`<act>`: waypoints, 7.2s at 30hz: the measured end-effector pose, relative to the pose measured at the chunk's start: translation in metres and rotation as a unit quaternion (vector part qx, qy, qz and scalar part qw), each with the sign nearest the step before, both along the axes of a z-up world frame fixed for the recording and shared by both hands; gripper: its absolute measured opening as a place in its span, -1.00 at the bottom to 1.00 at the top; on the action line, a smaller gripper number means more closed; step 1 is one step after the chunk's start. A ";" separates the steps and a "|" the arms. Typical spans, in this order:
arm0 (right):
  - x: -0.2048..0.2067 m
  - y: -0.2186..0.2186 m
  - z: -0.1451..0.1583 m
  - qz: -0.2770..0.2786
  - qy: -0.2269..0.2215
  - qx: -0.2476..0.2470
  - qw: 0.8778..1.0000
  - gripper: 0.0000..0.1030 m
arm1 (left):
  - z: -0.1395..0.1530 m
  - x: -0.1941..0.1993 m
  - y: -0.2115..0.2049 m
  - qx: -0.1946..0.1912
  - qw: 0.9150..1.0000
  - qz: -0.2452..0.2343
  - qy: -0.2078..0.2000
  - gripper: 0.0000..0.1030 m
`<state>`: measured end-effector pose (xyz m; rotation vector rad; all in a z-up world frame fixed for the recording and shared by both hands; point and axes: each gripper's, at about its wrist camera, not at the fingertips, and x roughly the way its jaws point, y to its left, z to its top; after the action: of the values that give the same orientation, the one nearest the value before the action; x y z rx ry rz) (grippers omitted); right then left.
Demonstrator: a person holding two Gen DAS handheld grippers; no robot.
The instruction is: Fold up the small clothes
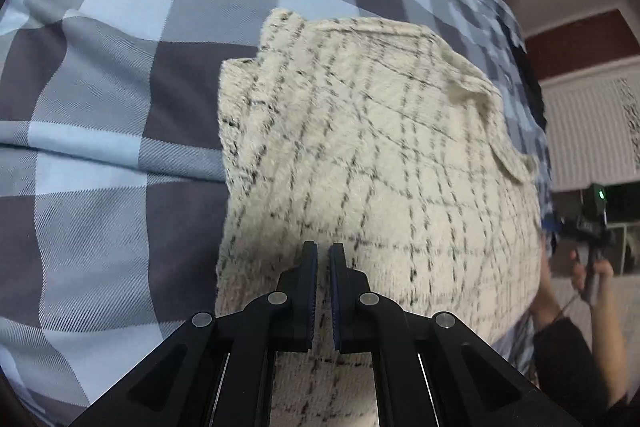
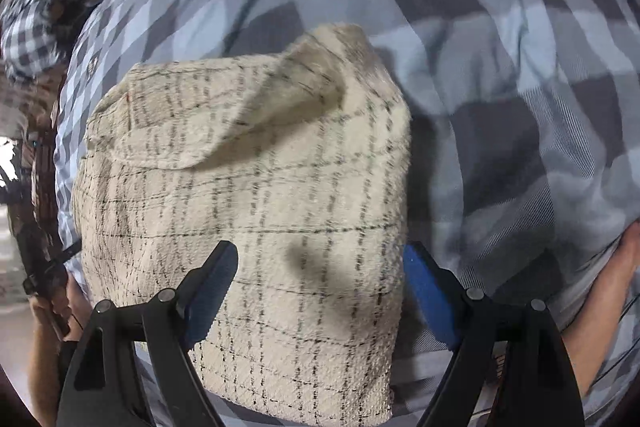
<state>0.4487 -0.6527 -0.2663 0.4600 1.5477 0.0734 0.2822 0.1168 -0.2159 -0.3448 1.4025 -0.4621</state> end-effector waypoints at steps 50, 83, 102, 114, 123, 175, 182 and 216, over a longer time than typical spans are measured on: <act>0.008 -0.036 0.002 -0.069 -0.029 -0.017 0.997 0.60 | 0.040 0.010 0.028 0.148 0.986 0.002 -0.083 1.00; 0.051 -0.002 0.007 -0.006 -0.051 -0.104 0.993 0.60 | 0.005 -0.020 0.018 0.159 0.978 -0.070 -0.114 0.24; 0.033 0.003 0.001 0.002 -0.036 -0.109 0.993 0.60 | 0.032 -0.011 0.013 0.140 0.979 -0.042 -0.145 -0.89; 0.034 0.038 0.018 0.016 -0.054 -0.098 0.994 0.60 | 0.040 -0.025 0.045 0.143 0.981 0.021 -0.128 -0.91; 0.032 0.040 0.028 0.003 -0.072 -0.075 0.995 0.60 | 0.023 -0.017 0.072 0.179 0.978 0.076 -0.077 -0.91; -0.111 0.271 0.051 0.078 -0.083 -0.001 0.993 0.60 | 0.053 -0.147 -0.093 0.205 0.941 -0.197 -0.185 1.00; -0.104 0.306 0.021 0.165 -0.082 -0.024 0.982 0.60 | -0.029 -0.133 -0.088 0.221 0.953 -0.193 -0.079 1.00; -0.188 0.212 0.037 0.436 -0.119 -0.329 0.829 -0.40 | -0.088 -0.059 -0.138 0.224 0.960 -0.170 0.011 1.00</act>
<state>0.2604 -0.4410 -0.2294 -0.8037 1.3162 0.2783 0.2237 -0.0215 -0.3040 0.2653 1.5471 -0.4028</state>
